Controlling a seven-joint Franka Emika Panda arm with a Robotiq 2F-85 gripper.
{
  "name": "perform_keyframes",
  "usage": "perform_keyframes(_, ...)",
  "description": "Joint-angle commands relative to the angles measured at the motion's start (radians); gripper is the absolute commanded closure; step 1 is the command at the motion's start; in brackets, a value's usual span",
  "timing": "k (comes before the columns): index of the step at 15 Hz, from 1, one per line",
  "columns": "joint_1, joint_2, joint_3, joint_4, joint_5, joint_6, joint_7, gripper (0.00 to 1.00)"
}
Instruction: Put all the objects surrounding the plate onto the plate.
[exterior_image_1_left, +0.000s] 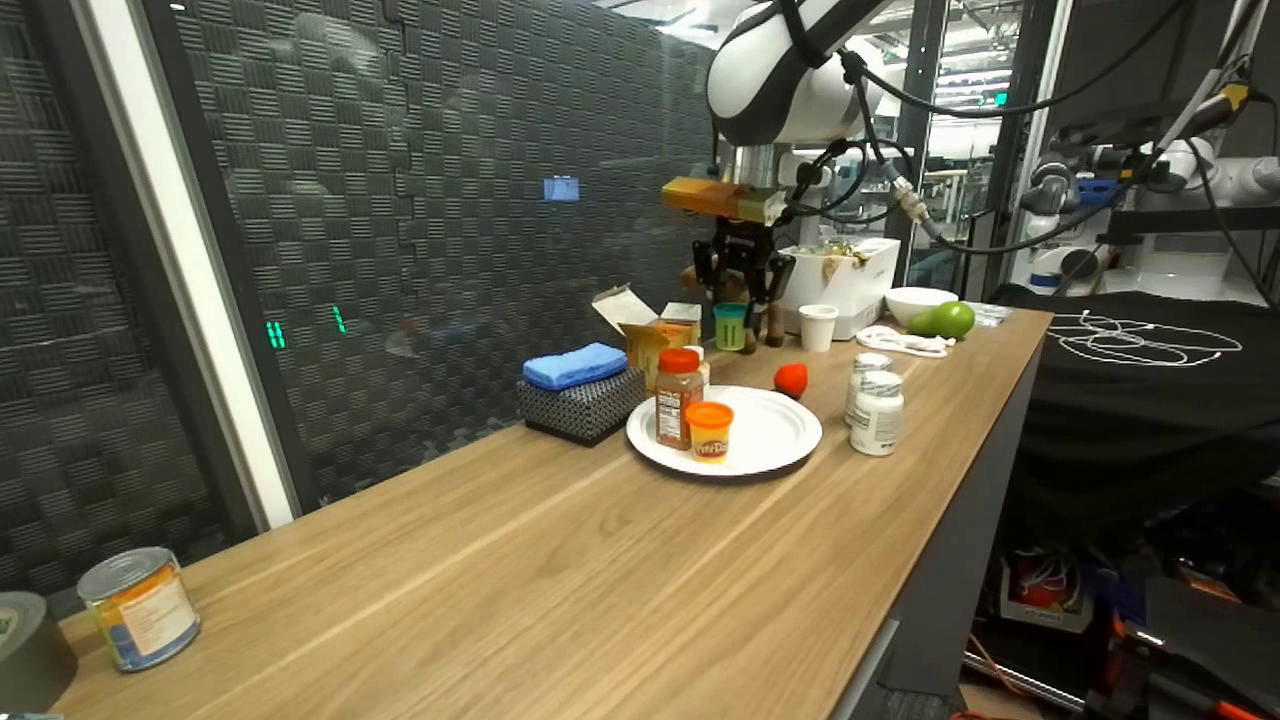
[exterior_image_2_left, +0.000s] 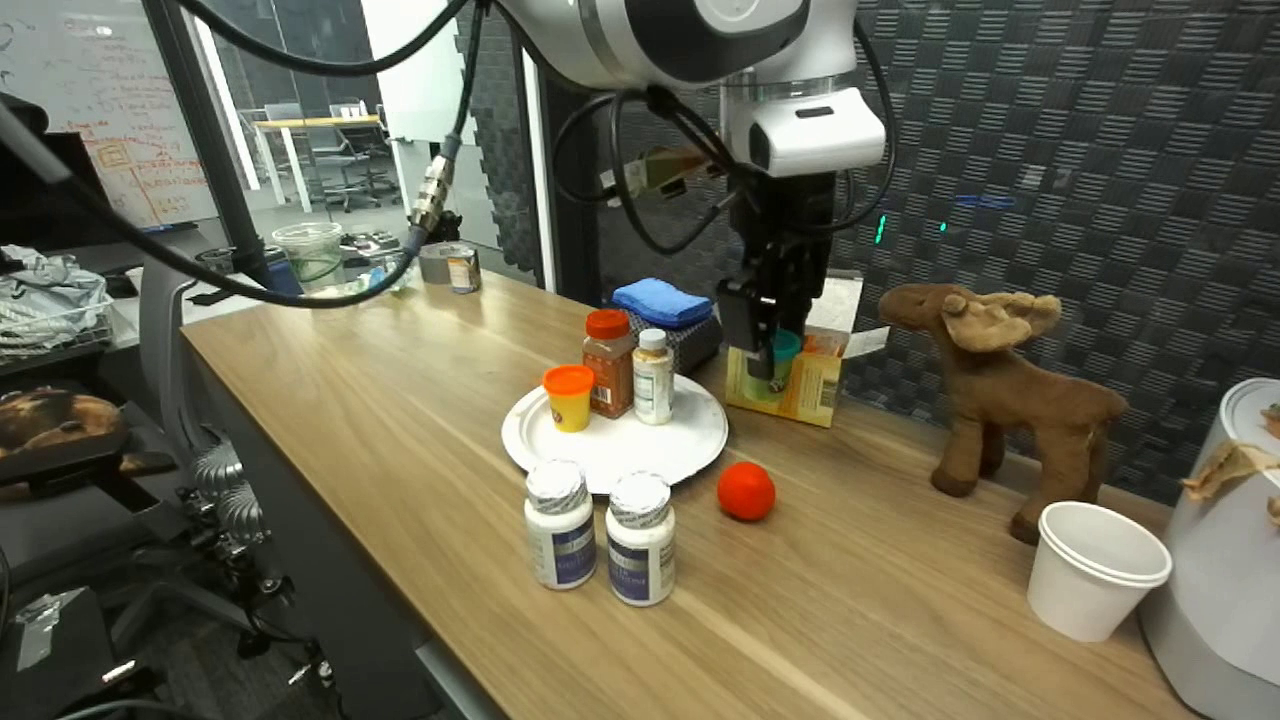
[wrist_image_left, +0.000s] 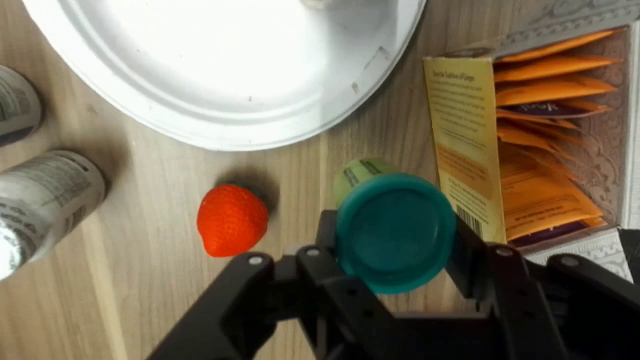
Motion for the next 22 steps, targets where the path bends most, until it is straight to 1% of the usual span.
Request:
perform_keyframes(1,0.021,-0.046,0.012,-0.058,-0.003,-0.023,0.008,0.72)
perform_keyframes(5,0.032,-0.044,0.037,-0.096,0.015,-0.021,-0.008,0.72)
perform_keyframes(10,0.031,-0.033,0.063,-0.126,0.042,0.006,-0.007,0.72)
perform_keyframes(15,0.035,-0.024,0.062,-0.150,0.058,0.045,0.011,0.72)
perform_keyframes(19,0.043,-0.020,0.057,-0.175,0.050,0.095,0.035,0.72)
perform_keyframes(20,0.045,-0.023,0.055,-0.183,0.046,0.111,0.037,0.22)
perform_keyframes(21,0.046,-0.027,0.053,-0.188,0.042,0.121,0.042,0.21)
perform_keyframes(22,0.045,-0.034,0.051,-0.195,0.042,0.134,0.044,0.15)
